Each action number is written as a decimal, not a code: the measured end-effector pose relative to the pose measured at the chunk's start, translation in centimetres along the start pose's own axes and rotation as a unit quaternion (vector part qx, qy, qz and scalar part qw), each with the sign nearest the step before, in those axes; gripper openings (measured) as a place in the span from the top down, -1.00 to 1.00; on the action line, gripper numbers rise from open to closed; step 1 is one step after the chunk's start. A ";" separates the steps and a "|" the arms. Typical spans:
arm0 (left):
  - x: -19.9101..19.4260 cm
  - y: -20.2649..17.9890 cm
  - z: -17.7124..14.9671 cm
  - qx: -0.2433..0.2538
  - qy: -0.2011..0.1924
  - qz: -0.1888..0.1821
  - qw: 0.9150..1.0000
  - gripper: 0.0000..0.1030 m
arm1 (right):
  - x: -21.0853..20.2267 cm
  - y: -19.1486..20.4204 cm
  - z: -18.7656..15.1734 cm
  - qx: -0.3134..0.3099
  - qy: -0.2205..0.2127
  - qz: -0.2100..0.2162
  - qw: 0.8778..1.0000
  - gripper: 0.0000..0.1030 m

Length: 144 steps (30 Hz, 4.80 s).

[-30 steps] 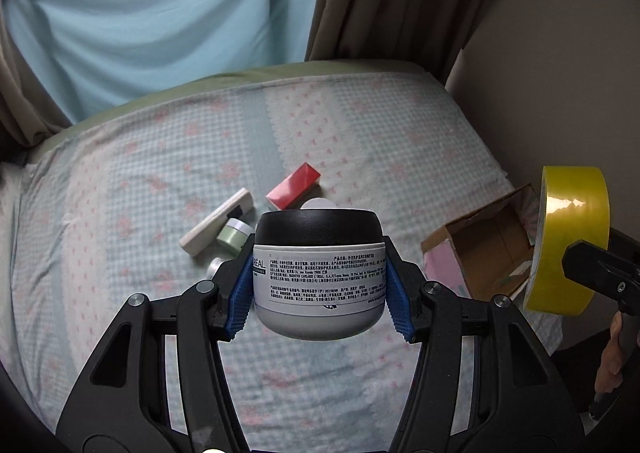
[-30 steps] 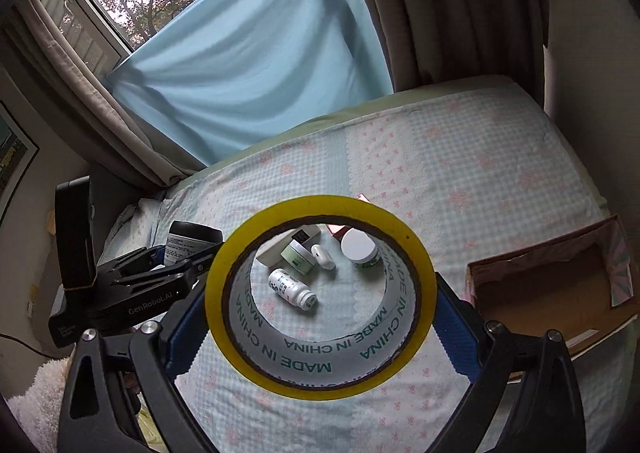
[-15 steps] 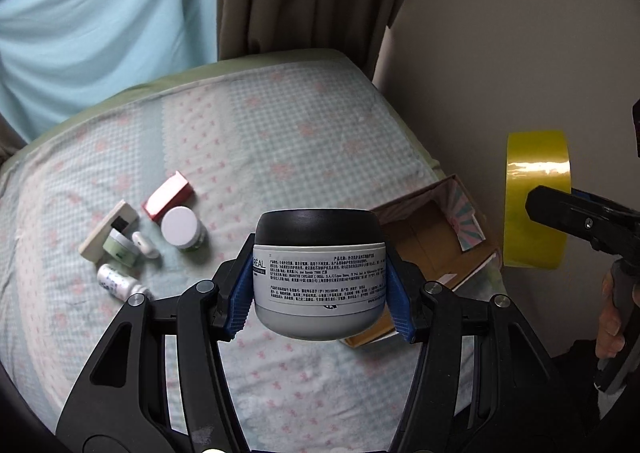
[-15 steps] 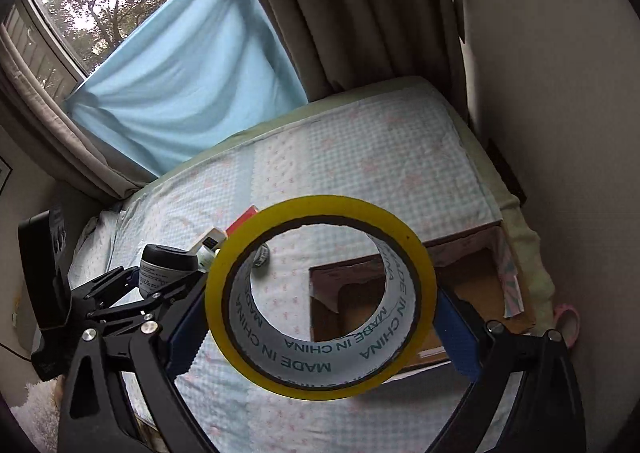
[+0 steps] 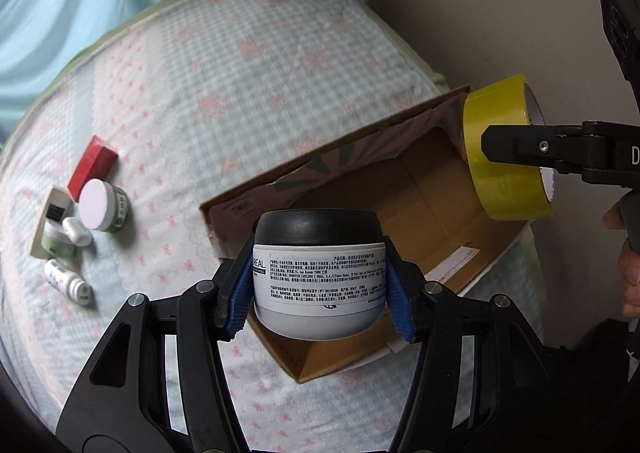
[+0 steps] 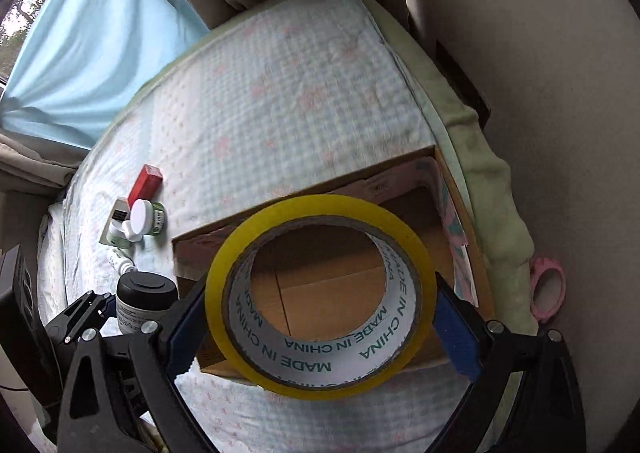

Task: Organize rigid objects
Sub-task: 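Carry the cream jar with the left tool while the right tool carries the tape roll to the box, then open both tools to release the jar and tape into the box, then move both tools back toward the remaining items on the bed, then grasp the white pill bottle with the left tool while the right tool grasps the pale green jar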

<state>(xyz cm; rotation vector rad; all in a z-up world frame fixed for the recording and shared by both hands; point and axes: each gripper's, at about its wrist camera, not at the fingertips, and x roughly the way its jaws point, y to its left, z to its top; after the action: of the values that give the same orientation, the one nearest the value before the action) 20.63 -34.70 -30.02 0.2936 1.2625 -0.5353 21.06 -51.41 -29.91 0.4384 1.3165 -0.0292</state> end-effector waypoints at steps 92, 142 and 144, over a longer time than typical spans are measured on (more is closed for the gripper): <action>-9.3 39.2 -19.4 -0.502 -0.063 0.054 0.861 -1.00 | 8.2 44.5 0.1 -0.431 0.026 0.080 0.899 -1.00; 9.3 47.3 -16.1 -0.593 -0.026 0.003 0.805 0.06 | 34.6 53.5 -1.3 -0.484 0.198 -0.053 0.851 0.21; 8.8 47.4 -16.3 -0.590 -0.029 0.005 0.807 0.06 | 34.3 53.4 -1.3 -0.480 0.198 -0.049 0.853 0.22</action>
<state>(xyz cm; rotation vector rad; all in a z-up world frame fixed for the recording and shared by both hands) 34.30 11.34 -46.95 -0.7667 1.3101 0.3202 43.12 5.69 -46.61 -0.5123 1.5703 0.6459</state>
